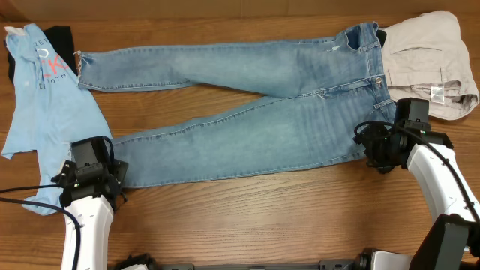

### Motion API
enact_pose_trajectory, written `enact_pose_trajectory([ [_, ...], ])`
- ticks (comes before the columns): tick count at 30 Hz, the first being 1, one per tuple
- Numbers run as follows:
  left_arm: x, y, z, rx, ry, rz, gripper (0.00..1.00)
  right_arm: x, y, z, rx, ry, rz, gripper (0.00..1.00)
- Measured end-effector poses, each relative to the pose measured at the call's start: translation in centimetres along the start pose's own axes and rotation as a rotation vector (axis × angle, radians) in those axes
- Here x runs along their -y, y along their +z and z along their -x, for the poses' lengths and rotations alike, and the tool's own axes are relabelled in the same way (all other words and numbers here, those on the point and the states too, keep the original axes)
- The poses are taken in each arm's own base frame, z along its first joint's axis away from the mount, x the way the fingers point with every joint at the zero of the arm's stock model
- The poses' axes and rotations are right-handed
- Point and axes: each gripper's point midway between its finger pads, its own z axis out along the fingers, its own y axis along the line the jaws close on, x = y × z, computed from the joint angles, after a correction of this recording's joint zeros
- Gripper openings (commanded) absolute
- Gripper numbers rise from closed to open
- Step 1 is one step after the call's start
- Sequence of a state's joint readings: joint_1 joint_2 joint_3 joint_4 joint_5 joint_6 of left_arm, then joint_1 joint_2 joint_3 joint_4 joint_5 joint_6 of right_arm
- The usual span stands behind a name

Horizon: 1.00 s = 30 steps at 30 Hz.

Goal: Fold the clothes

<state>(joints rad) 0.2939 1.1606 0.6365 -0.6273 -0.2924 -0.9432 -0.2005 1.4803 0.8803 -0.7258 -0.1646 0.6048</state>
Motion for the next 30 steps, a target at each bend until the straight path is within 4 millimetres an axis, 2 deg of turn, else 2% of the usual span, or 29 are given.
enact_pose_trajectory([
  [2,0.9,0.0,1.0,0.046,0.035,-0.034,0.84,-0.2,0.0,-0.1,-0.005,-0.029,0.009,0.66],
  [6,0.8,0.0,1.4,0.066,0.073,-0.022,0.83,-0.3,0.0,-0.1,-0.005,-0.05,0.014,0.66],
  [12,-0.3,1.2,0.3,0.064,0.101,-0.007,0.82,-0.3,0.0,-0.1,-0.005,-0.102,0.015,0.66],
  [17,1.6,2.7,1.3,0.131,0.088,-0.073,0.81,-0.4,0.0,-0.3,-0.018,-0.113,0.026,0.66],
  [21,1.3,5.0,0.3,0.083,0.106,-0.032,0.79,-0.4,0.0,-0.5,-0.025,-0.112,0.028,0.66],
  [30,1.5,5.2,-1.1,0.015,0.183,-0.052,0.76,-0.5,0.0,-0.5,-0.024,-0.112,0.03,0.67],
])
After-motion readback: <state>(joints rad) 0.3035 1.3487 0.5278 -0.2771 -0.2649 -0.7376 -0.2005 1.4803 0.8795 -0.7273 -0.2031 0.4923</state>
